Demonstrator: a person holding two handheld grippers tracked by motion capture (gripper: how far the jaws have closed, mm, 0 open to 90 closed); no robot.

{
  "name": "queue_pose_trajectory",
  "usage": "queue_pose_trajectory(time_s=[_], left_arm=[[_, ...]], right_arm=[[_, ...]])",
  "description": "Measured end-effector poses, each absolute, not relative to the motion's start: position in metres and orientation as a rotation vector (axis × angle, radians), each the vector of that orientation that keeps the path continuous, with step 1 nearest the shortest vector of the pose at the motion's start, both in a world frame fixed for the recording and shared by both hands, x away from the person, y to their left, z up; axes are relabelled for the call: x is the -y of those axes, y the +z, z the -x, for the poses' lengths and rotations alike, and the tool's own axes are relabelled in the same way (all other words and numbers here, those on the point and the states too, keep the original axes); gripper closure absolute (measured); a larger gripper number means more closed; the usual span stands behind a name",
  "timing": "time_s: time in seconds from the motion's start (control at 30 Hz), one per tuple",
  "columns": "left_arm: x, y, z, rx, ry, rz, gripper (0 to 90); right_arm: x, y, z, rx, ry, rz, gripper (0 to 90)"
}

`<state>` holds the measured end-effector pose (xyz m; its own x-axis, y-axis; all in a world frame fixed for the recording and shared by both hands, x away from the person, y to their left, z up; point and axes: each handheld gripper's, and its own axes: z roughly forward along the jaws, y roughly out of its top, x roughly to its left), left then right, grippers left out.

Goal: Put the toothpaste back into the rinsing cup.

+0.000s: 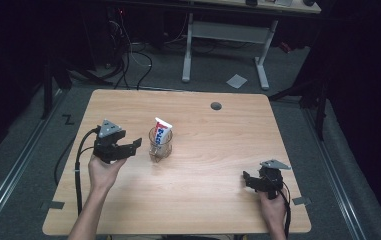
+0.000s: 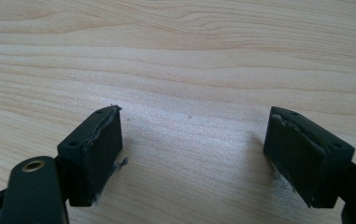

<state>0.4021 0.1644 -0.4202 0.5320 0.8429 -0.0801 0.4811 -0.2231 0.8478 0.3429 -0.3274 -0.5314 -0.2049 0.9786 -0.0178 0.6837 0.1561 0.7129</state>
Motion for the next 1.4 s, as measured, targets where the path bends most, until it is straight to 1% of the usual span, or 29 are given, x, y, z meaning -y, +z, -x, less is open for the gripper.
queue_pose_trajectory(time_s=[0.9, 1.4], left_arm=[[-0.206, -0.425, -0.376, -1.149, 0.512, -1.770, 31.9], [-0.213, -0.434, -0.365, -1.162, 0.500, -1.757, 31.8]], right_arm=[[0.327, -0.531, -0.343, -1.956, 0.803, -1.572, 19.3], [0.327, -0.531, -0.343, -1.956, 0.803, -1.573, 19.4]])
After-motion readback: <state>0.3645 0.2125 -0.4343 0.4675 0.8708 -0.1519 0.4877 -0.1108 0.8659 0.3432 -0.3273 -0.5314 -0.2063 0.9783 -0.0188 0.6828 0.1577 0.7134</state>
